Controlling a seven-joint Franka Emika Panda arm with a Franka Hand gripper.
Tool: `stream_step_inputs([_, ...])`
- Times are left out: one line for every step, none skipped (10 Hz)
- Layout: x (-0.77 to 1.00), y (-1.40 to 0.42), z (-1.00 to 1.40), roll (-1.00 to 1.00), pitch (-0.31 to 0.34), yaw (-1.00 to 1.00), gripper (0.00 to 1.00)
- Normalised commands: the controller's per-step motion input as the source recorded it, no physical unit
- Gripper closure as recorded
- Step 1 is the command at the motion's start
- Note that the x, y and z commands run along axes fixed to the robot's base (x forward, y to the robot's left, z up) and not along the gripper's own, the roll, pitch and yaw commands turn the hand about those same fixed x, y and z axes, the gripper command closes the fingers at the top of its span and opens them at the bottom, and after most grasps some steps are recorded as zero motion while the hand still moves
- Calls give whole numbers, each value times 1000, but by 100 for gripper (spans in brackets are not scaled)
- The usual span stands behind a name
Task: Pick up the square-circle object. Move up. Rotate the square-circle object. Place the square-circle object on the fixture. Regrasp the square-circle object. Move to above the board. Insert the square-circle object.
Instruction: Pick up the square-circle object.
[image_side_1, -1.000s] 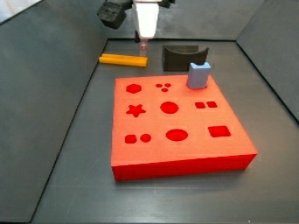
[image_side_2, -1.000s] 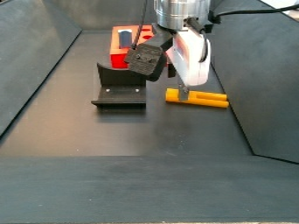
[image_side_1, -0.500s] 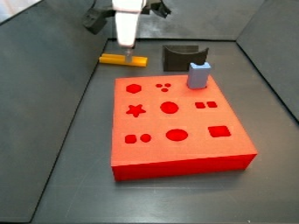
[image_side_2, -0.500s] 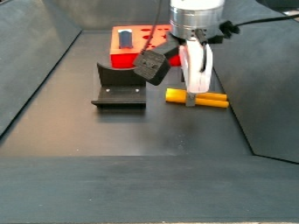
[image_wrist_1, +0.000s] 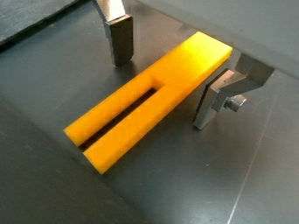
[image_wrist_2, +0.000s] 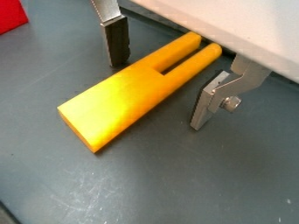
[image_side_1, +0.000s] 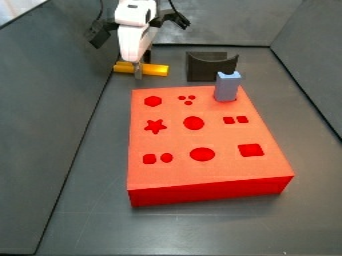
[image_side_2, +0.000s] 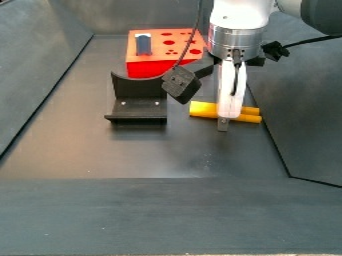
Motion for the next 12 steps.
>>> stream_step_inputs([-37, 0, -186, -187, -103, 0, 0])
stream_step_inputs([0, 0, 0, 0, 0, 0, 0])
stream_step_inputs([0, 0, 0, 0, 0, 0, 100])
stream_step_inputs([0, 0, 0, 0, 0, 0, 100])
stream_step_inputs([0, 0, 0, 0, 0, 0, 100])
stream_step_inputs([0, 0, 0, 0, 0, 0, 100])
stream_step_inputs([0, 0, 0, 0, 0, 0, 100])
stream_step_inputs([0, 0, 0, 0, 0, 0, 100])
stream_step_inputs([0, 0, 0, 0, 0, 0, 100])
stream_step_inputs([0, 0, 0, 0, 0, 0, 100])
stream_step_inputs([0, 0, 0, 0, 0, 0, 100])
stream_step_inputs([0, 0, 0, 0, 0, 0, 100])
